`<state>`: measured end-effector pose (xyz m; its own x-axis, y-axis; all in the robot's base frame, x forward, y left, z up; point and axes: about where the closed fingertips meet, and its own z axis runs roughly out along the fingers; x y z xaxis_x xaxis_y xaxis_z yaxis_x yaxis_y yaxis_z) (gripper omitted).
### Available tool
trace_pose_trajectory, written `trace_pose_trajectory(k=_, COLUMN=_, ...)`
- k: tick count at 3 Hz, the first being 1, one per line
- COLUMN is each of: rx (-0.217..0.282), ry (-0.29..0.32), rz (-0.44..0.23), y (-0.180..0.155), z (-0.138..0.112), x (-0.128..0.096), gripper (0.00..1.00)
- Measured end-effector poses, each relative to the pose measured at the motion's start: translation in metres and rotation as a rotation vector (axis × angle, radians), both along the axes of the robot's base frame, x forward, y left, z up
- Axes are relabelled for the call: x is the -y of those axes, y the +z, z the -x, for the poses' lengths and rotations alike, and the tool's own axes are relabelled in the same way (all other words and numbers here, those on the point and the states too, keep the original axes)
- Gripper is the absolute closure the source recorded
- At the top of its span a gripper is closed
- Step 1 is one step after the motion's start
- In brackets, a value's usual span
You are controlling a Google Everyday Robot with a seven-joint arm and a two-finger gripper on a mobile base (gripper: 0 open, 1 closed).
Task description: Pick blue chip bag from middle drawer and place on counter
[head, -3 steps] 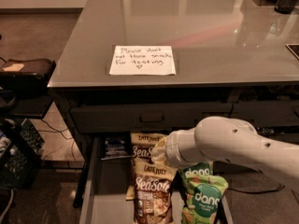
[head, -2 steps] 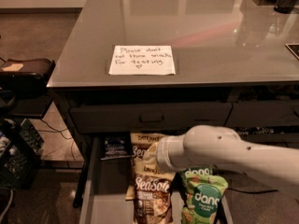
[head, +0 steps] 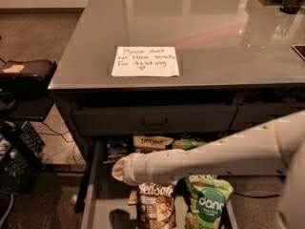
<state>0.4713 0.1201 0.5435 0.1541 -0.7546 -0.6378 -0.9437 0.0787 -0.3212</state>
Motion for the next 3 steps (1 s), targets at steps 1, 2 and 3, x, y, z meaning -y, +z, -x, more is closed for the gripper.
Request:
trace_pose_trajectory(k=1, rx=0.042, ry=0.039, rz=-0.02, y=0.007, z=-0.004, x=-0.033, gripper=1.0)
trace_pose_trajectory(k=2, rx=0.04, ry=0.042, rz=-0.019, y=0.007, z=-0.003, x=-0.033, gripper=1.0)
trace_pose_trajectory(k=3, rx=0.065, ry=0.011, rz=0.004, y=-0.009, z=-0.019, x=-0.022, gripper=1.0)
